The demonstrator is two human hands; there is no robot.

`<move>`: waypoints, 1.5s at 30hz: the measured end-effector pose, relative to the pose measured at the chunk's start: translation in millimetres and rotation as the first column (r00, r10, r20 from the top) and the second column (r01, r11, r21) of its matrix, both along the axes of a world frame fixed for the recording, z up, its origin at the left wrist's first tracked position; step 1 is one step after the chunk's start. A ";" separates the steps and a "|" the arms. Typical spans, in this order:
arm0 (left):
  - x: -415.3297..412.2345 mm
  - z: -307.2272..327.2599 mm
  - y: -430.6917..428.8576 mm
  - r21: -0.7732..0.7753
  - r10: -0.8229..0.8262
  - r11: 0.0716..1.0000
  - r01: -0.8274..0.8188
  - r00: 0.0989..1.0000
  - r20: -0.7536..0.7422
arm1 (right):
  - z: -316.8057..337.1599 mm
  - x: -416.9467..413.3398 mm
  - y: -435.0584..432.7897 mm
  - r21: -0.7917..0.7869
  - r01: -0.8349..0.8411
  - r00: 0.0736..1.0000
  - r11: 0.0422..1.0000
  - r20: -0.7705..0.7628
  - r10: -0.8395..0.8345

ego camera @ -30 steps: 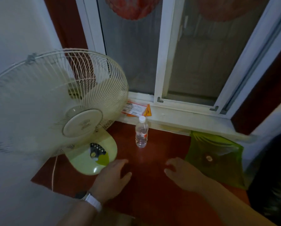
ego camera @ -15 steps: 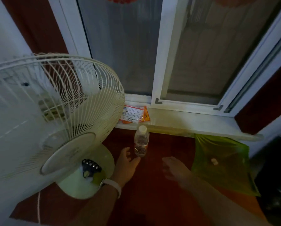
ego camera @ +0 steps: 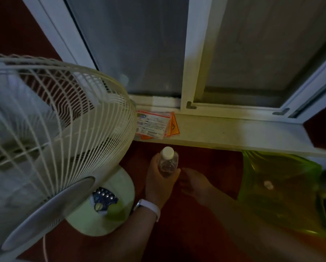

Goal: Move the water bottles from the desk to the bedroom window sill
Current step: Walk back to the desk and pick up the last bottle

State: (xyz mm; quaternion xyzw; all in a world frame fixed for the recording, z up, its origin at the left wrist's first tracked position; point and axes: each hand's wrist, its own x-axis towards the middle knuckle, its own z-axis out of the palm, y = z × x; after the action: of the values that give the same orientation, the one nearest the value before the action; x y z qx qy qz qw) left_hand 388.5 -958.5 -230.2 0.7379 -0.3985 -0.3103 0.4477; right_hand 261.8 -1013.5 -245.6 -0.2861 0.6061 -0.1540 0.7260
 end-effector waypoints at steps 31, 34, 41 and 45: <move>-27.9 92.3 61.4 -0.221 -0.371 0.914 0.341 0.922 -0.108 | 63.2 -59.7 83.0 -0.097 0.176 0.948 0.980 0.286 -0.142; -44.3 100.7 69.7 -0.264 -0.385 0.902 0.341 0.912 -0.138 | 70.2 -72.9 98.5 -0.118 0.203 0.936 0.972 0.315 -0.158; -83.6 124.4 88.6 -0.294 -0.482 0.849 0.439 0.872 -0.088 | 101.6 -115.1 136.0 -0.199 0.245 0.932 0.949 0.319 -0.173; -122.1 138.2 106.6 -0.313 -0.548 0.806 0.502 0.833 -0.075 | 114.4 -151.2 163.6 -0.220 0.307 0.918 0.926 0.325 -0.227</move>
State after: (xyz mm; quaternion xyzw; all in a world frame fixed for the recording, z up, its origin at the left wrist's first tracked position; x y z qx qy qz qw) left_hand 266.4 -851.9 -92.0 0.4997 -0.5896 -0.4212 0.4745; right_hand 110.5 -849.9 -131.2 -0.2688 0.4987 -0.3733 0.7346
